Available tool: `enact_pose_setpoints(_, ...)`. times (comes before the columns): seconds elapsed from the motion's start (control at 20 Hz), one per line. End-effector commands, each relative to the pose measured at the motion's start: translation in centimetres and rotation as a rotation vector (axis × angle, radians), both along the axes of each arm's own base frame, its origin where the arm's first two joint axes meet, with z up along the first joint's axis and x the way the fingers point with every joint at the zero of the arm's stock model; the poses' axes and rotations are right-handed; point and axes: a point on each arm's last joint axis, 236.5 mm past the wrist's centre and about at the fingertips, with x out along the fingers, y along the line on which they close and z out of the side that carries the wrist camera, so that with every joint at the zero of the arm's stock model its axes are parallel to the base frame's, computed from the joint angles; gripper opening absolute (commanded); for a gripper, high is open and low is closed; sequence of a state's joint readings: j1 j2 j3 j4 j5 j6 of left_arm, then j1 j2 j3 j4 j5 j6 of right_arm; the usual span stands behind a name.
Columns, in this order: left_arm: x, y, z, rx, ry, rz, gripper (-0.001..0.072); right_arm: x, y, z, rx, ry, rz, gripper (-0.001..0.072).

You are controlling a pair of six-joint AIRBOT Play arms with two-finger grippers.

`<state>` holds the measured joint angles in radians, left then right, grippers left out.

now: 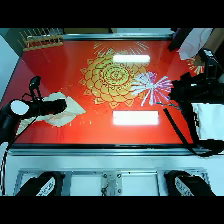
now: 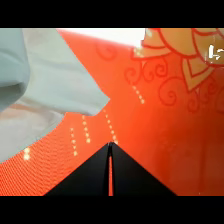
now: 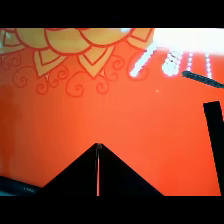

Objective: Fold the clothes and pants, and hang the long-sleeved shirts on hangers.

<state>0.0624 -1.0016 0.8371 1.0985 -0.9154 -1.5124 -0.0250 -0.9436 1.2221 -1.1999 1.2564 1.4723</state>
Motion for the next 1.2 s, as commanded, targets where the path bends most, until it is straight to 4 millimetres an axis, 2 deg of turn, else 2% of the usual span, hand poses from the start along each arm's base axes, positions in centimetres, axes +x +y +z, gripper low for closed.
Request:
enact_pose_setpoints(0.0, 0.0, 0.0, 0.0, 0.001, -0.001, -0.001, 0.0007, 0.0, 0.0, 0.0, 0.001, 0.0, 0.001, 0.0014)
enact_pose_setpoints(0.55, 0.6, 0.3, 0.3, 0.008, -0.027, 0.01, 0.0022, 0.0, 0.0, 0.0, 0.001, 0.001, 0.001, 0.0014)
enact_pose_setpoints(0.6, 0.9, 0.5, 0.5, 0.026, -0.049, 0.004, 0.035, 0.0, 0.0, 0.0, 0.001, 0.0, 0.001, 0.0014)
enact_pose_setpoints(0.65, 1.6, 0.7, 1.2, 0.042, -0.083, -0.005, 0.0713, 0.0, 0.0, 0.0, 0.001, 0.0, 0.001, 0.0014)
enact_pose_setpoints(0.7, 2.3, 1.3, 2.0, 0.076, -0.122, -0.009, 0.0691, 0.0, 0.0, 0.0, 0.001, 0.0, 0.001, 0.0014)
enact_pose_setpoints(0.8, 3.5, 3.6, 3.0, 0.235, -0.168, -0.034, 0.069, 0.0, 0.0, 0.0, 0.001, 0.0, 0.001, 0.0014)
enact_pose_setpoints(0.9, 4.4, 5.5, 2.1, 0.376, -0.139, -0.06, 0.069, 0.0, 0.0, 0.0, 0.001, 0.001, 0.001, 0.0014)
enact_pose_setpoints(0.95, 4.7, 5.9, 0.9, 0.423, -0.101, -0.084, 0.069, 0.0, 0.0, 0.0, 0.001, 0.0, 0.001, 0.0014)
enact_pose_setpoints(1.15, 5.4, 6.1, -6.0, 0.566, 0.074, -0.222, 0.0689, 0.0, 0.0, 0.0, 0.001, 0.001, 0.001, 0.0014)
